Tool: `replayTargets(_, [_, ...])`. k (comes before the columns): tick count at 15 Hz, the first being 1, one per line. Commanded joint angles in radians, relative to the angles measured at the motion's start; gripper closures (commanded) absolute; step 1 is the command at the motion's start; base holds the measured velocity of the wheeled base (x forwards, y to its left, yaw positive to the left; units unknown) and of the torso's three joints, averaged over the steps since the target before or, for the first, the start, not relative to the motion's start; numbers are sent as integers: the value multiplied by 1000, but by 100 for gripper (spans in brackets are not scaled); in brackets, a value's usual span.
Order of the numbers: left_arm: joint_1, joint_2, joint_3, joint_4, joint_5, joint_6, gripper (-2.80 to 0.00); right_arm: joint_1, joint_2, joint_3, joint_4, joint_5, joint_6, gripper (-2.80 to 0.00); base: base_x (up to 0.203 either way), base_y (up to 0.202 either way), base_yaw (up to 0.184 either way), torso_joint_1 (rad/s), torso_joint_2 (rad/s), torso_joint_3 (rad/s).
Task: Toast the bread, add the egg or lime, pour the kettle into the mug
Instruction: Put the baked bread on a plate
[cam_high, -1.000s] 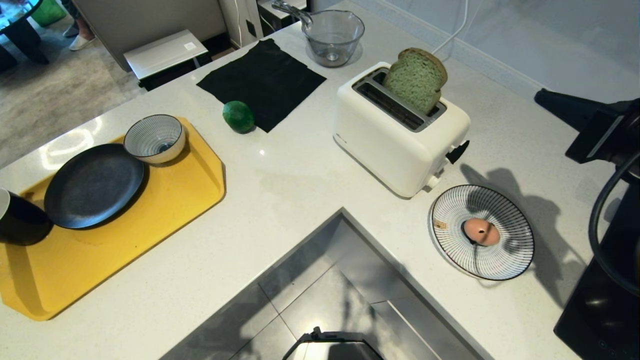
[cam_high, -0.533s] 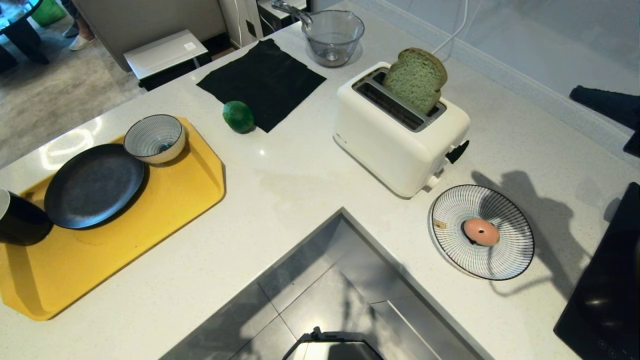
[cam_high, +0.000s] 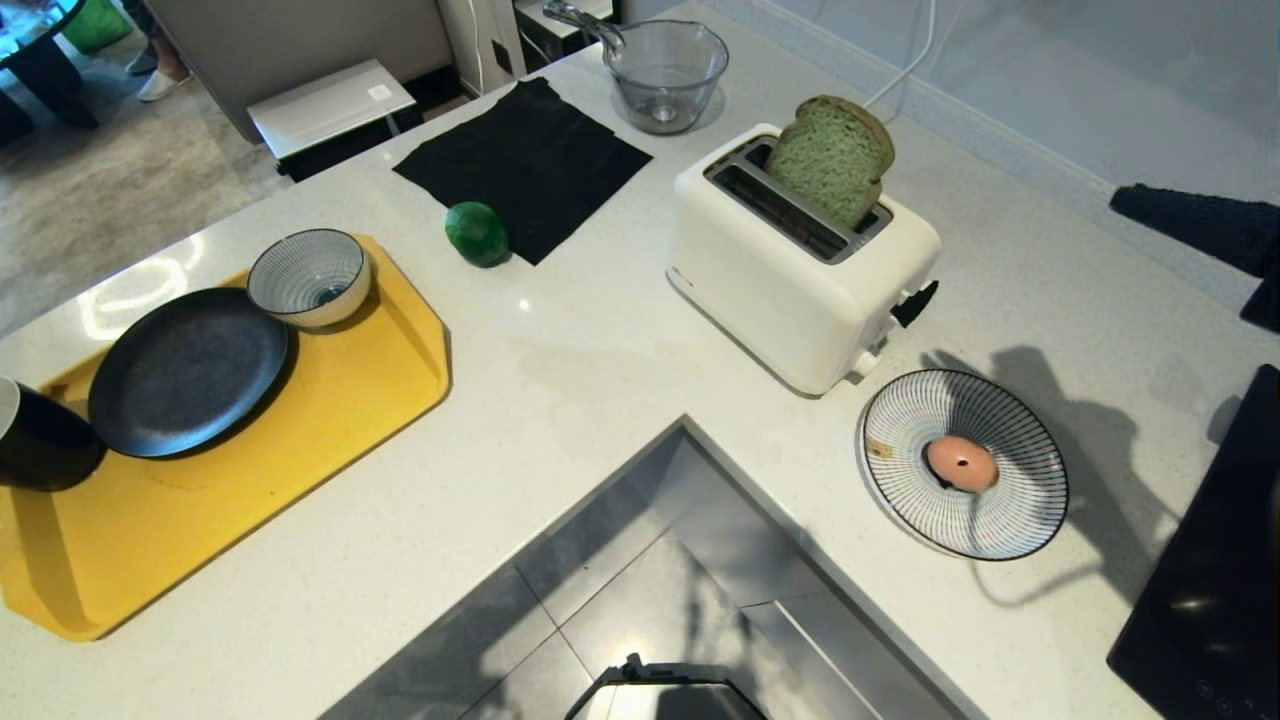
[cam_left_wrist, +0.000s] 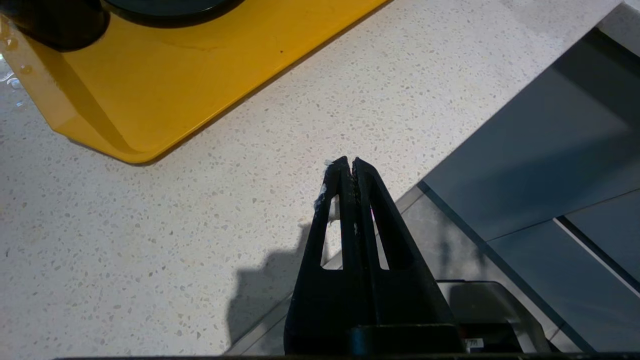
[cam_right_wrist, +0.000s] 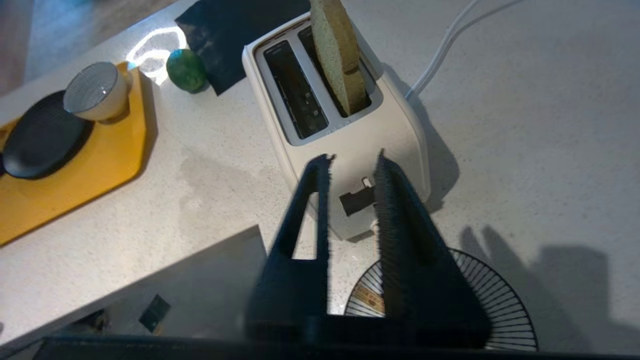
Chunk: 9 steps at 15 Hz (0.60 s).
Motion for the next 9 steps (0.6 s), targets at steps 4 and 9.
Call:
replayTargets(4, [0,-1,15,-1,0,0,0,8,121,-75,-10,7,36,-280,0,0,0,0,0,0])
replayTargets(9, [0,-1,15,-1,0,0,0,1,292,-130,-153,8,4,-280,0,0,0,0,0,0])
